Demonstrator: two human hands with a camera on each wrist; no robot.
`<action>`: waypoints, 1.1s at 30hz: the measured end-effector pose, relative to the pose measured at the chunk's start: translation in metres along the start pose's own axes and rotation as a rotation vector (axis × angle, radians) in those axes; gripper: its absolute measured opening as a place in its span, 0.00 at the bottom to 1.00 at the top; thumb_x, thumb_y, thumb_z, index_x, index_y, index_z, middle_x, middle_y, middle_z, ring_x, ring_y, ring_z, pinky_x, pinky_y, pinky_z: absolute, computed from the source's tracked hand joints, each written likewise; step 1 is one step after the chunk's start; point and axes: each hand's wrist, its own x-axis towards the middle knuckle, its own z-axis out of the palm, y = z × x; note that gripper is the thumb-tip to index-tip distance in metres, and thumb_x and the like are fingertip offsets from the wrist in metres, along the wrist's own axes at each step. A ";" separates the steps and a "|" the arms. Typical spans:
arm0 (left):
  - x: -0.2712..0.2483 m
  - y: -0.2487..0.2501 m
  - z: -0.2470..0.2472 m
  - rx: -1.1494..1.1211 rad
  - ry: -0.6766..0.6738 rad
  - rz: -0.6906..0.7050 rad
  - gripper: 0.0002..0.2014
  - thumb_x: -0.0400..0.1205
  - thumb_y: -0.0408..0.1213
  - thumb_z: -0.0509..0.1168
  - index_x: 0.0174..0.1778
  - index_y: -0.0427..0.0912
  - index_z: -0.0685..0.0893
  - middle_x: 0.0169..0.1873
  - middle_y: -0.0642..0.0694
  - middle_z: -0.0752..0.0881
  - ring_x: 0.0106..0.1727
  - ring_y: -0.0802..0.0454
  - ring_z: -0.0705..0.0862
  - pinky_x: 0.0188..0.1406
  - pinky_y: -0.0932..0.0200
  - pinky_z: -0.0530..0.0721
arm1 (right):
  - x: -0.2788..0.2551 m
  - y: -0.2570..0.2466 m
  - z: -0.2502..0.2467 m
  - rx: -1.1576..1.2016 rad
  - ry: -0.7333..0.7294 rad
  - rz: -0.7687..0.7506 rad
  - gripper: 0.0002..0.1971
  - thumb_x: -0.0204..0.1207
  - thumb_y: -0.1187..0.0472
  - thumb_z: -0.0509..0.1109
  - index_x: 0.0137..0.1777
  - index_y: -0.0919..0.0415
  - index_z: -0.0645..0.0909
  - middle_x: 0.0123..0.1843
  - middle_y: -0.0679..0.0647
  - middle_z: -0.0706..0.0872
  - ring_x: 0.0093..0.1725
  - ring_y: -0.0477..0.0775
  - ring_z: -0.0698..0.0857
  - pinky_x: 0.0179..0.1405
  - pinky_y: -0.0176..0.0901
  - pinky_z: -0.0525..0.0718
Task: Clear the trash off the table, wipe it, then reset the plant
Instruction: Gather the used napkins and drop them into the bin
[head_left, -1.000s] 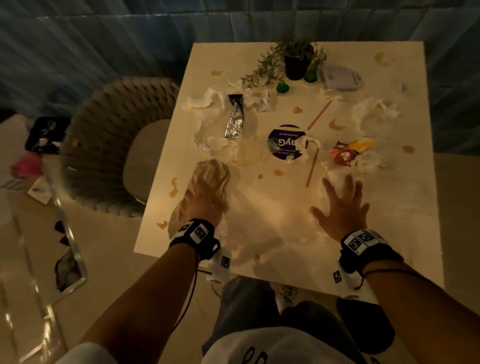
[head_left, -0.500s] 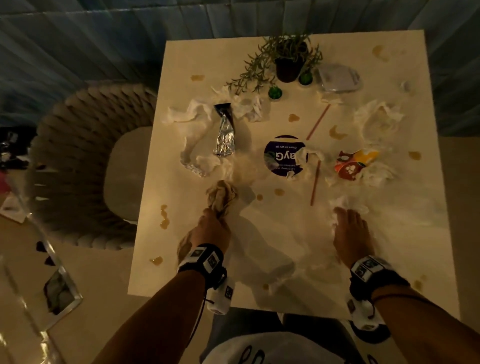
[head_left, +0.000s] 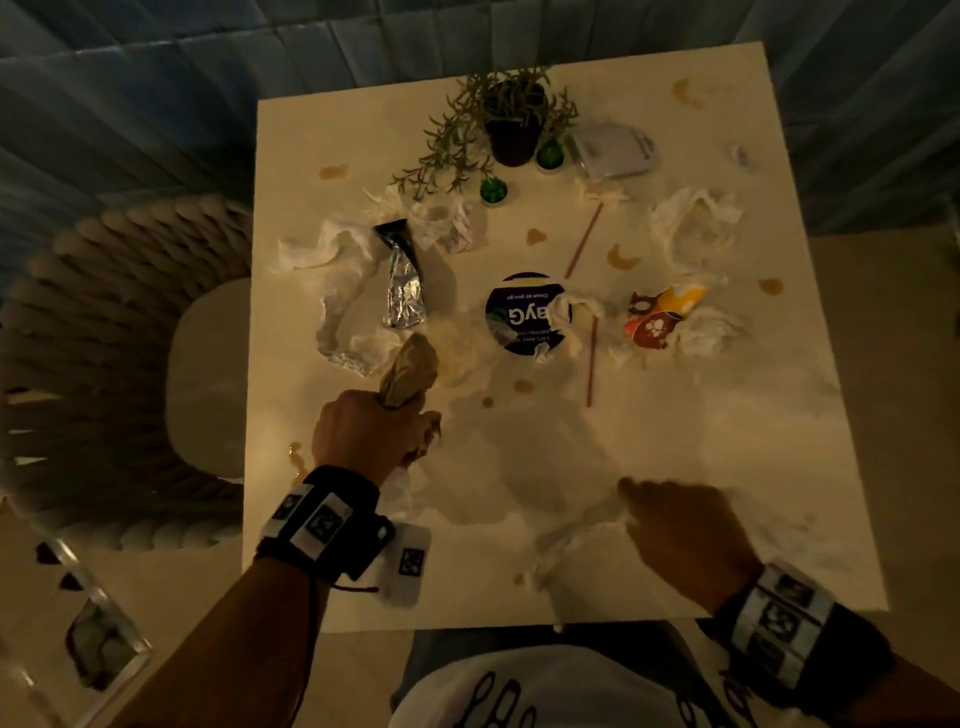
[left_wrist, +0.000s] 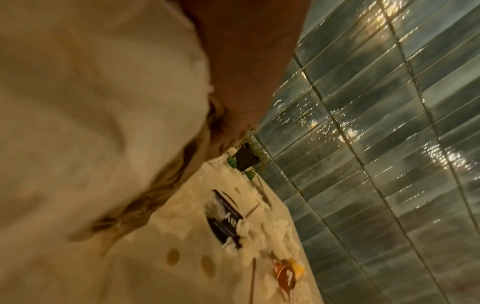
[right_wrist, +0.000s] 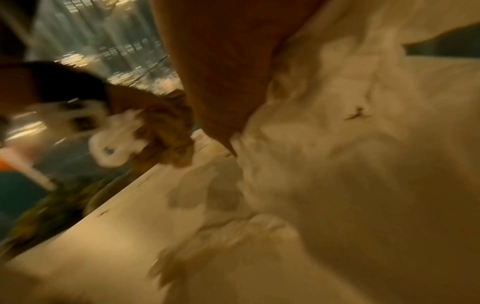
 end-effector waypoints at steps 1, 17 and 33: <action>0.003 0.001 -0.003 0.017 0.005 0.037 0.23 0.76 0.56 0.68 0.25 0.39 0.85 0.22 0.40 0.83 0.36 0.34 0.84 0.33 0.54 0.73 | -0.008 -0.008 0.011 -0.004 -0.052 -0.077 0.27 0.46 0.63 0.84 0.50 0.61 0.89 0.20 0.55 0.77 0.14 0.57 0.75 0.12 0.42 0.68; 0.057 0.004 0.014 0.155 0.001 0.364 0.40 0.70 0.43 0.75 0.77 0.56 0.64 0.73 0.42 0.70 0.63 0.34 0.81 0.56 0.41 0.83 | -0.015 0.000 0.053 -0.018 -0.115 -0.160 0.34 0.61 0.67 0.74 0.70 0.55 0.73 0.64 0.66 0.85 0.26 0.58 0.84 0.16 0.49 0.80; 0.100 0.000 0.061 0.262 -0.083 0.309 0.18 0.81 0.38 0.62 0.68 0.44 0.74 0.62 0.36 0.83 0.59 0.33 0.82 0.54 0.42 0.81 | 0.001 0.032 0.018 0.361 0.298 0.554 0.11 0.76 0.59 0.58 0.54 0.54 0.80 0.39 0.56 0.89 0.33 0.61 0.88 0.30 0.45 0.84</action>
